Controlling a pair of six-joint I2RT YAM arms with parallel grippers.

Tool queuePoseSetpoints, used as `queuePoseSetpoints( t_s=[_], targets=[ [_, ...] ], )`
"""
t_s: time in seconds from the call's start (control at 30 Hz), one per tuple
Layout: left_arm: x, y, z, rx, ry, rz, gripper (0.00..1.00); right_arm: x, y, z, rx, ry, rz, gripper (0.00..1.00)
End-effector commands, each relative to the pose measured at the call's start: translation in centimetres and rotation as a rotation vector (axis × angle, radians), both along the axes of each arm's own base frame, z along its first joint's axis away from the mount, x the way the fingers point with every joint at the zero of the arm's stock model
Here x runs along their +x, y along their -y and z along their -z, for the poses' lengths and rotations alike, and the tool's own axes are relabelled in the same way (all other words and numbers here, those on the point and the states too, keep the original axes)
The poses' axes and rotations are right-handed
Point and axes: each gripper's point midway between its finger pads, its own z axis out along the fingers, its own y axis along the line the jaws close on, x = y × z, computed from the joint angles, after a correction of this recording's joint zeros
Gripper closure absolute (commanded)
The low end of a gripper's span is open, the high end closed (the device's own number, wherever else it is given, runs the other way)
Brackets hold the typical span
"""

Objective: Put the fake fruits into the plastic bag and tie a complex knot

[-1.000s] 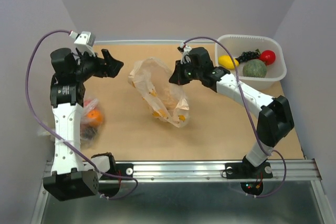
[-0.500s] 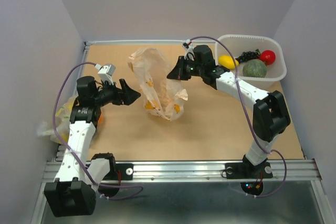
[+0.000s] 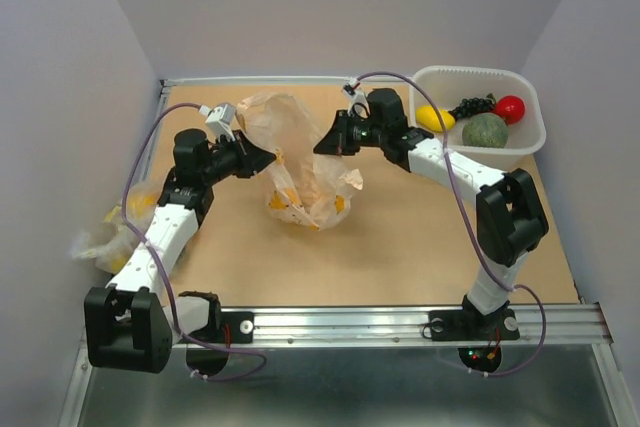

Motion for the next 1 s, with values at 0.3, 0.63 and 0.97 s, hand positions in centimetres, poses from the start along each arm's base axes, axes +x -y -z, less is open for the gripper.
queuePoseSetpoints(
  t_s=[0.3, 0.63, 0.97],
  targets=[
    [-0.2, -1.0, -6.1, 0.014, 0.118, -0.026, 1.00, 6.0, 3.8, 4.0, -0.047, 0.093, -0.003, 0.86],
    [4.1, 0.1, -5.4, 0.006, 0.024, 0.027, 1.00, 4.9, 5.2, -2.2, -0.110, 0.299, -0.033, 0.00],
    [6.4, 0.2, -6.1, 0.007, -0.008, 0.005, 1.00, 1.3, 12.7, -6.7, -0.415, 0.568, -0.022, 0.00]
  ],
)
